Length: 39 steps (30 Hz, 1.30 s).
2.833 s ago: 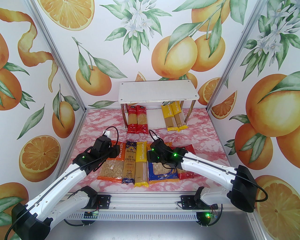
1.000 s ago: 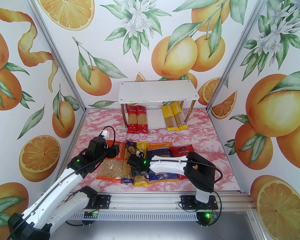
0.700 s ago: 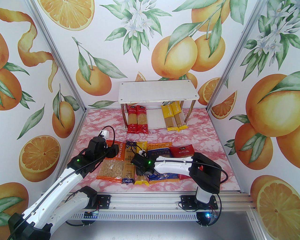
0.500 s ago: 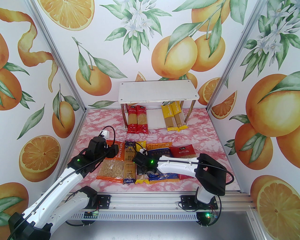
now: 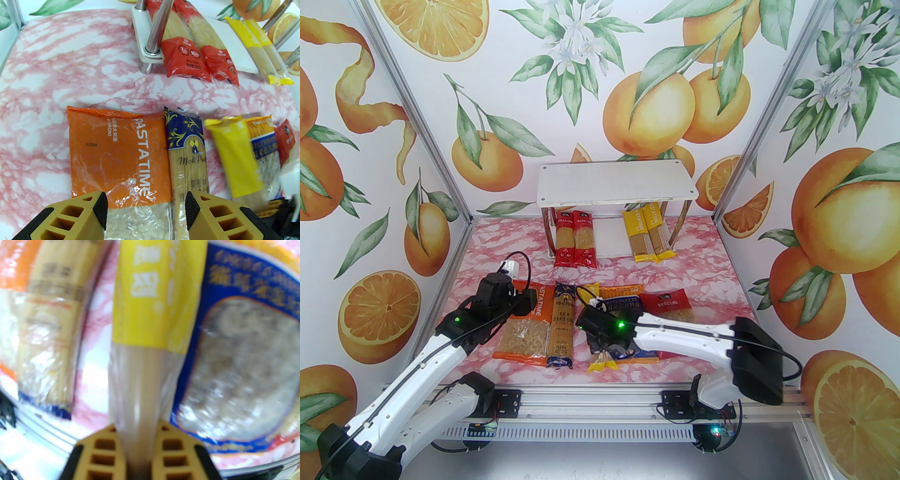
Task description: Place and organize the pasta boxes and bags onto the shelf
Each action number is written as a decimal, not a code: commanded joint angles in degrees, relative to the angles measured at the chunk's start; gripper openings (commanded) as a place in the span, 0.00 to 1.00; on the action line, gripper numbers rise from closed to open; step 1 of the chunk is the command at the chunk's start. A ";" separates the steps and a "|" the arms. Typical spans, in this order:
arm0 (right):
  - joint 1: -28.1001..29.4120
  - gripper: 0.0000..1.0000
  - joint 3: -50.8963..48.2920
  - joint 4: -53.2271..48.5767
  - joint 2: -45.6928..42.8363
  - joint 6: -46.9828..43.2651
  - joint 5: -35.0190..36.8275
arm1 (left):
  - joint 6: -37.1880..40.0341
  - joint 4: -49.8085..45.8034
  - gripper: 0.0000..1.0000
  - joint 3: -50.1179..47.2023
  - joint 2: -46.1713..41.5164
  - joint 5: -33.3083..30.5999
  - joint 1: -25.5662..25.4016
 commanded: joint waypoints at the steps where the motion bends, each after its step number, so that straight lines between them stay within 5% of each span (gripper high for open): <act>1: -0.47 0.00 3.31 -3.60 -5.29 -2.51 7.43 | 0.31 1.88 0.59 1.07 0.62 0.89 0.40; 11: -6.69 0.00 5.50 -10.84 -14.66 -7.03 9.52 | 0.55 1.93 0.59 2.58 1.29 0.80 0.49; 18: -18.17 0.00 9.44 -8.56 -13.23 -18.20 7.87 | 0.53 2.81 0.59 4.14 3.69 0.72 0.47; 28: -33.25 0.00 23.76 -0.26 4.62 -32.15 0.07 | 0.49 3.26 0.60 6.24 5.85 0.15 0.49; 39: -40.43 0.00 41.47 5.35 24.75 -35.13 -4.06 | 0.57 2.19 0.60 7.11 7.49 -1.18 0.95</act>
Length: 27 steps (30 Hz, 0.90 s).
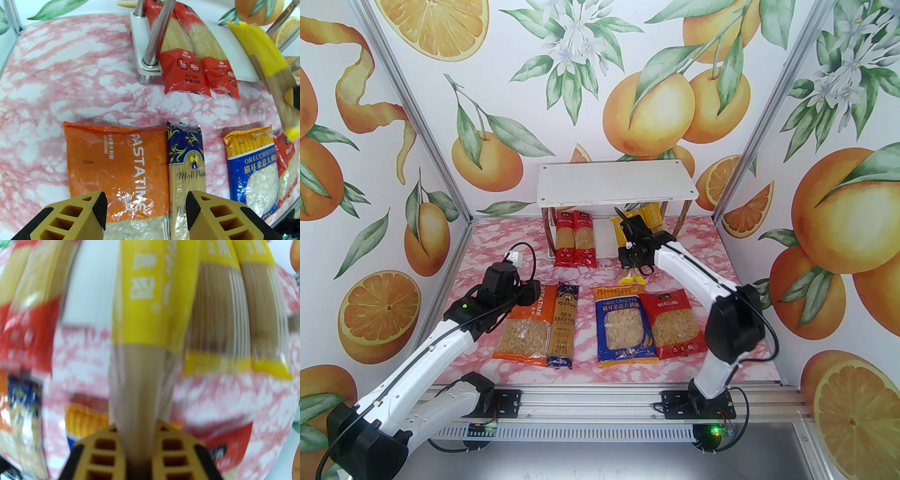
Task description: Place and organize the pasta boxes and bags onto the shelf
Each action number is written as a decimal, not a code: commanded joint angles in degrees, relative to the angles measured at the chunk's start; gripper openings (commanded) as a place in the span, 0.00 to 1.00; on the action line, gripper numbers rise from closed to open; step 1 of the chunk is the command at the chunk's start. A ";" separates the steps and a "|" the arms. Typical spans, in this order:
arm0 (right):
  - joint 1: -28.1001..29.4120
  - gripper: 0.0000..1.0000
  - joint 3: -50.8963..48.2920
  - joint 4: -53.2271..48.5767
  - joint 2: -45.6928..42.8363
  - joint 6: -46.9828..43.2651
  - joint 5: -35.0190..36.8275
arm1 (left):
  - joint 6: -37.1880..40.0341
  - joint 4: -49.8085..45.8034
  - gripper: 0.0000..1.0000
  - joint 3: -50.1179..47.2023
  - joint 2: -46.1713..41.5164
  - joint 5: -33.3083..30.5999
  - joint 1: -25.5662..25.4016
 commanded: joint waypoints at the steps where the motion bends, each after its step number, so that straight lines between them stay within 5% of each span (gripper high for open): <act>1: -1.13 0.00 7.78 8.41 3.10 -2.17 -0.76 | 0.53 0.36 0.60 2.53 0.96 -0.81 0.58; 13: -2.51 0.00 18.40 10.28 15.51 -3.34 2.62 | 0.88 -0.62 0.60 3.49 2.22 -1.76 1.10; 27: -4.41 0.00 20.58 8.36 18.98 -4.08 6.33 | 1.42 -0.70 0.60 4.55 4.26 -1.41 1.46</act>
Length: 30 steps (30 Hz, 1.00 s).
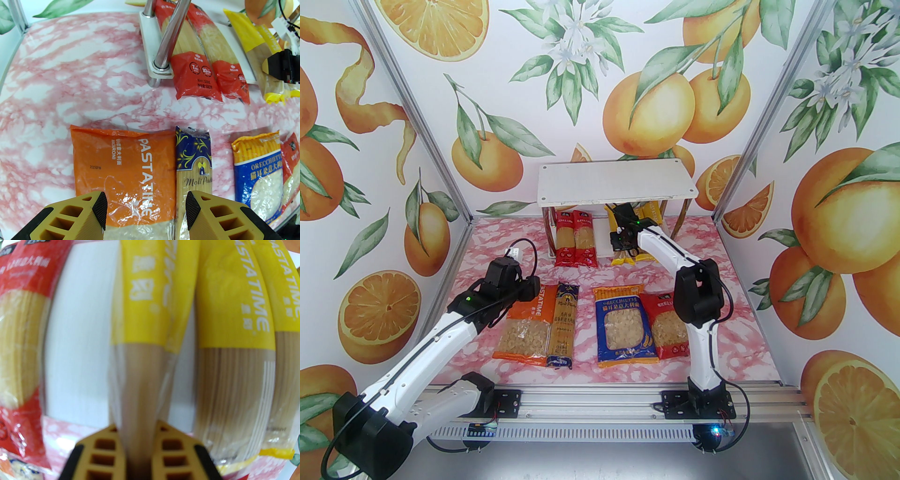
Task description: Place and organize the pasta boxes and bags onto the shelf
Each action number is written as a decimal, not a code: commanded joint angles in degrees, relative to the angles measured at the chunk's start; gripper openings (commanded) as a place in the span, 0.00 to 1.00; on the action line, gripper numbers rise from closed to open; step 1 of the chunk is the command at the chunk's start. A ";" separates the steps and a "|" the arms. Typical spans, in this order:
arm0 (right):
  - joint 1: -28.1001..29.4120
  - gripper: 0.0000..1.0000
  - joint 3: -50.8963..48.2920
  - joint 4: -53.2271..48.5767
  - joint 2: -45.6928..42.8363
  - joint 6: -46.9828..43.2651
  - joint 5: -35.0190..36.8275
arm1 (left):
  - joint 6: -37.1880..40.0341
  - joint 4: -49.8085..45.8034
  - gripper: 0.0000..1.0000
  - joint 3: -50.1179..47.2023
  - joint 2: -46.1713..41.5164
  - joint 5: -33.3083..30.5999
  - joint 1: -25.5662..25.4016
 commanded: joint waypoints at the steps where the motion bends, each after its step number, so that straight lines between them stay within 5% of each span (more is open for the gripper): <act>1: -2.43 0.00 3.72 5.34 1.50 -1.26 5.06 | 1.06 -0.13 0.60 2.13 0.77 0.09 0.41; 12: -3.47 0.00 5.29 3.50 4.10 -0.88 6.42 | 0.88 -0.49 0.62 2.14 1.03 -0.24 0.41; 15: -3.59 0.10 5.18 3.22 4.73 -0.19 7.23 | 0.82 -0.60 0.62 2.14 0.97 -0.19 0.46; 21: -4.24 0.45 5.01 2.56 5.46 0.60 7.61 | 0.83 -1.28 0.63 2.23 0.09 -0.63 0.38; 30: -4.47 0.67 3.16 3.37 4.01 1.30 3.25 | 0.53 -1.46 0.64 1.85 -0.55 -0.67 0.40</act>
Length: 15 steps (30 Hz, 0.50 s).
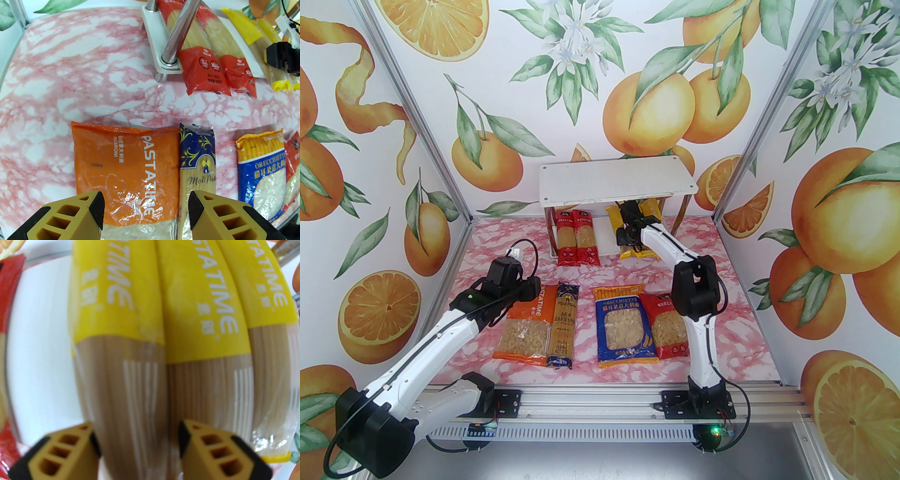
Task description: Place and organize the pasta boxes and bags onto the shelf
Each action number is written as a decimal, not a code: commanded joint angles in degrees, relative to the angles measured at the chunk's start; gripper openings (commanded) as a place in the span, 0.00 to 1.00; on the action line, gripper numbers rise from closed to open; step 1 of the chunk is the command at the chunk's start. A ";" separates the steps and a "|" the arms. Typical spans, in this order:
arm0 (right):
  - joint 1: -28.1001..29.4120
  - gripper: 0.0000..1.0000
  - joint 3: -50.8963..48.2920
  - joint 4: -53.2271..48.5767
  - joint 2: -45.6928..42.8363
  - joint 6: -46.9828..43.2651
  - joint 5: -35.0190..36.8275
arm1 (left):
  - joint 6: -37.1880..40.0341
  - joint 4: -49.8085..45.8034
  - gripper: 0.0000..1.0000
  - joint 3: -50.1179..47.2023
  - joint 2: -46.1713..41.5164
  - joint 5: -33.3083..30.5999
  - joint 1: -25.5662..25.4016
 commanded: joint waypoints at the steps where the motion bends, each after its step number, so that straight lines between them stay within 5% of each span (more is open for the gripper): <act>1: -1.15 0.68 -1.08 2.52 -0.93 0.61 -2.45 | 0.68 -0.48 0.64 1.72 -1.38 -0.80 0.41; 10: -1.16 0.69 -7.45 3.48 -5.94 4.67 -9.01 | 0.83 -1.01 0.64 1.05 -3.13 -1.47 0.53; 15: -1.12 0.90 -13.36 6.35 -10.04 5.46 -9.87 | 0.77 -1.09 0.64 0.76 -3.41 -1.11 0.51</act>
